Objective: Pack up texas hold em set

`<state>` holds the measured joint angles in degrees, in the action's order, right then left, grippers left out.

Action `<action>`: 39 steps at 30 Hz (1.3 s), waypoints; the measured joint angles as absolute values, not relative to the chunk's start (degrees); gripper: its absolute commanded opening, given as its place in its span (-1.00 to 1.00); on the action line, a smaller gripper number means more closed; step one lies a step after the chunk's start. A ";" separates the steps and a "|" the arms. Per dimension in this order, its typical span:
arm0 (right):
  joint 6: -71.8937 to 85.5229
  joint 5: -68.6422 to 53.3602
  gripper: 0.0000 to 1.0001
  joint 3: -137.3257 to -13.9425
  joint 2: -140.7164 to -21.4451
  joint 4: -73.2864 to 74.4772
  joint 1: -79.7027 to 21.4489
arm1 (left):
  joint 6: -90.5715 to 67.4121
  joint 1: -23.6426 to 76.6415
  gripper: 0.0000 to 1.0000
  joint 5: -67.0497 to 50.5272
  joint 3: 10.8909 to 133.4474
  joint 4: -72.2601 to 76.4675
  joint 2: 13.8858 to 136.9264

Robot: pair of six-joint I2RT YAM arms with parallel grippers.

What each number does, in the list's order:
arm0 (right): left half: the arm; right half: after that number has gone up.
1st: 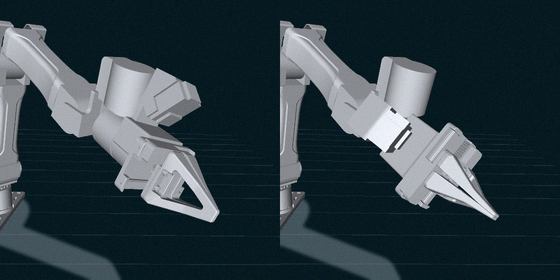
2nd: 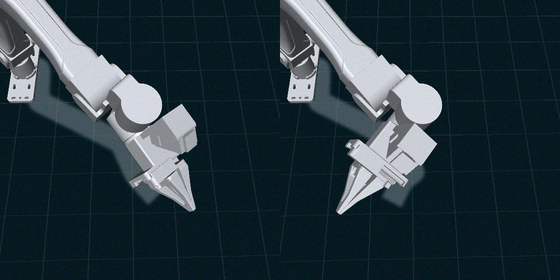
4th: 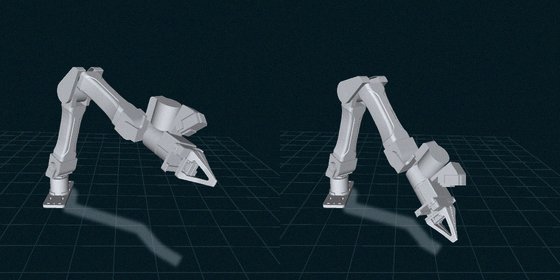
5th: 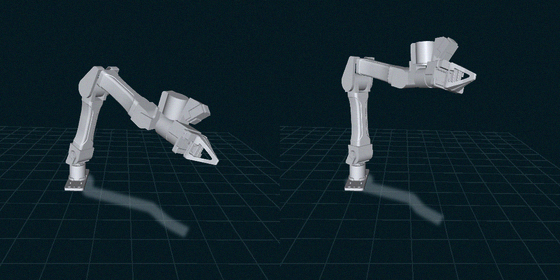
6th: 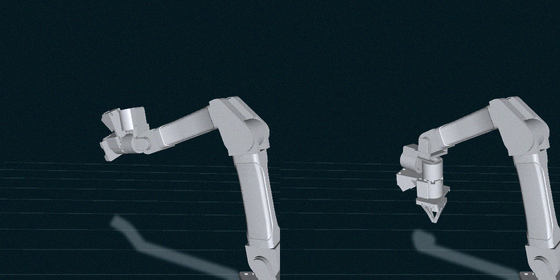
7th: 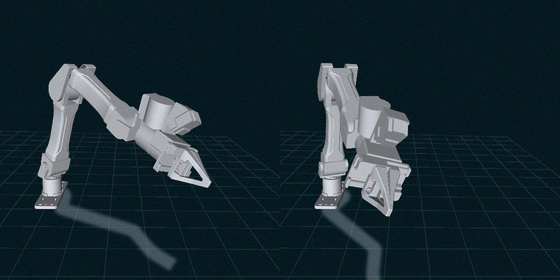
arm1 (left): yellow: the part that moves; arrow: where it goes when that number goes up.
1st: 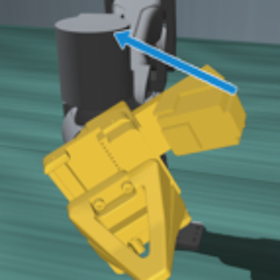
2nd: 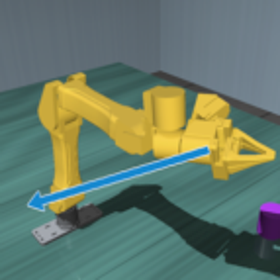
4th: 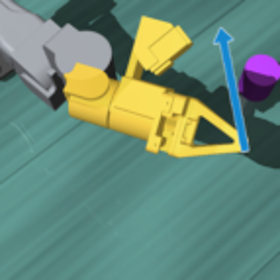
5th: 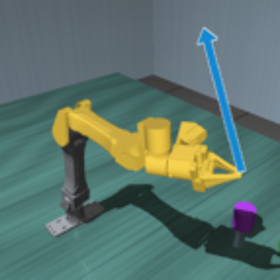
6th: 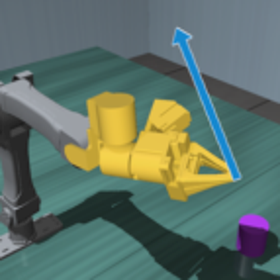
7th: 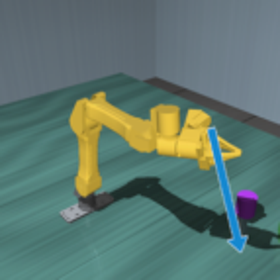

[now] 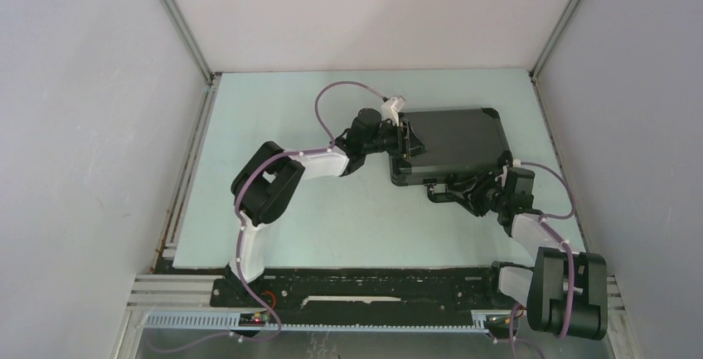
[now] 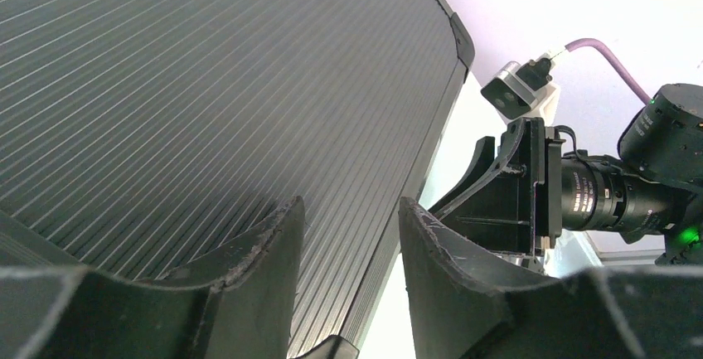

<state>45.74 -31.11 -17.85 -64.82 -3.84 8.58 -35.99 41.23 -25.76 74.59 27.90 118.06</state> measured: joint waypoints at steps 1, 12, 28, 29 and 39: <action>45.89 -31.00 0.05 -17.85 -64.73 -3.84 8.56 | -35.94 41.23 0.04 -25.76 74.59 27.88 118.06; 46.24 -28.29 0.22 -17.82 -61.82 -2.42 7.77 | -35.62 41.23 0.01 -25.67 74.59 27.75 118.06; 46.65 -27.57 0.27 -16.16 -63.81 -3.73 7.73 | -35.46 41.23 -0.01 -25.56 74.59 27.68 118.06; 46.81 -27.77 0.24 -16.01 -64.25 -4.05 7.73 | -35.46 41.23 -0.01 -25.56 74.59 27.68 118.06; 50.76 -31.64 -0.20 -15.46 -64.88 -10.68 7.66 | -35.46 41.23 -0.03 -25.45 74.59 27.66 118.06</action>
